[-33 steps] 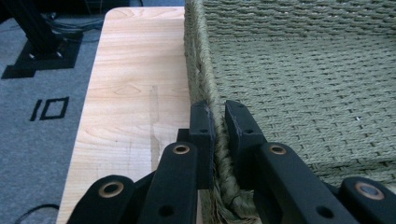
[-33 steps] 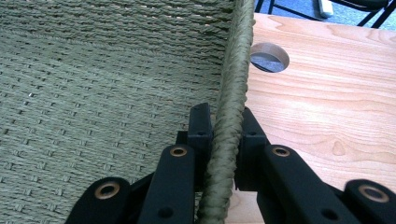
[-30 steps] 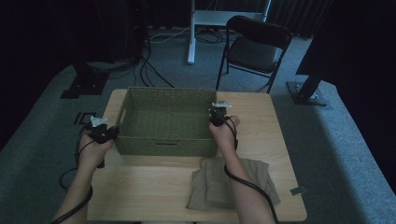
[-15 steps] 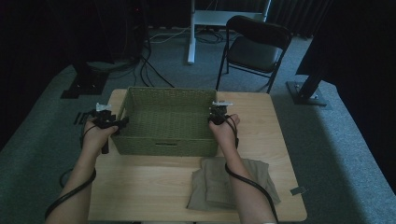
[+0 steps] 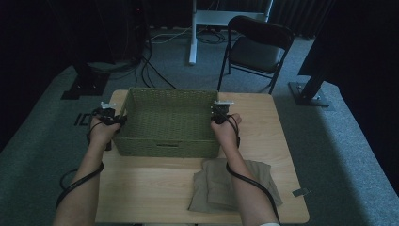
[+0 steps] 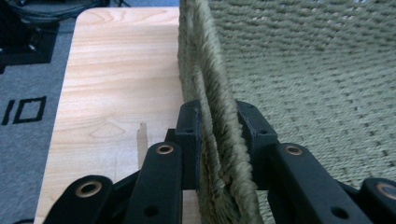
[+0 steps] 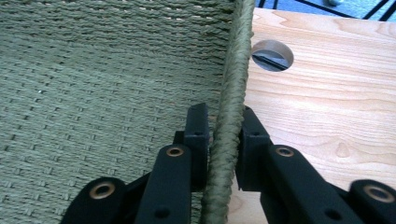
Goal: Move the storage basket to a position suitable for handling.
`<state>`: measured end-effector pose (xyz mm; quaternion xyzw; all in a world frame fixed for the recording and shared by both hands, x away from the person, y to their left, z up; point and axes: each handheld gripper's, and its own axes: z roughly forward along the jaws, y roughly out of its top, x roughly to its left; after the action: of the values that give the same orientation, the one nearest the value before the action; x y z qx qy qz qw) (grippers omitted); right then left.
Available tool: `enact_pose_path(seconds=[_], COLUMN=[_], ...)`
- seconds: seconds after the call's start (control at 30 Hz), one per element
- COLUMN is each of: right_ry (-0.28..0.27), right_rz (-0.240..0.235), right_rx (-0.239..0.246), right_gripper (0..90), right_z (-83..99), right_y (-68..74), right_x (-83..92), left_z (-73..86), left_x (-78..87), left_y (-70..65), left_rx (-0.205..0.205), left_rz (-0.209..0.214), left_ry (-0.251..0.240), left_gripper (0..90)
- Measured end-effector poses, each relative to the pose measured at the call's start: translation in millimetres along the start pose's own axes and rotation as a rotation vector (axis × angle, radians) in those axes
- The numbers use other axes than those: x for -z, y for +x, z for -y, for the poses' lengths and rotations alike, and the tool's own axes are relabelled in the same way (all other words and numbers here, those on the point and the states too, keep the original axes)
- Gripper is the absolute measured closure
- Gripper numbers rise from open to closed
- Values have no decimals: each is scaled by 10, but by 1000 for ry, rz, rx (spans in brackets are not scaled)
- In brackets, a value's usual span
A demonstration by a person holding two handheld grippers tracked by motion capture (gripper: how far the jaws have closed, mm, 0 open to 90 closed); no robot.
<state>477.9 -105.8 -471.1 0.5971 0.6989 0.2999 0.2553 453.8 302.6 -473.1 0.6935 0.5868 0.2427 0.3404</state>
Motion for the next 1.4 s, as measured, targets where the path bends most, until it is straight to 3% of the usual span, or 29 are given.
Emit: enact_pose_path(seconds=[0.03,0.47,0.77,1.4], right_ry=[-1,-1,7,22], right_rz=[1,6,1,30], right_rx=[-2,13,10,13], right_gripper=[788,790,791,791], right_z=[1,-25,-23,10], right_y=[-5,-111,-301,-737], right_x=[-1,-25,-14,38], left_z=[-13,-69,-80,-171], left_x=[-10,-68,-106,-258], left_y=[-23,-132,-313,-725], left_rx=[-23,-24,2,-22], left_rz=[-18,-36,-9,24], left_ry=[18,52,52,53], left_gripper=[790,803,813,811])
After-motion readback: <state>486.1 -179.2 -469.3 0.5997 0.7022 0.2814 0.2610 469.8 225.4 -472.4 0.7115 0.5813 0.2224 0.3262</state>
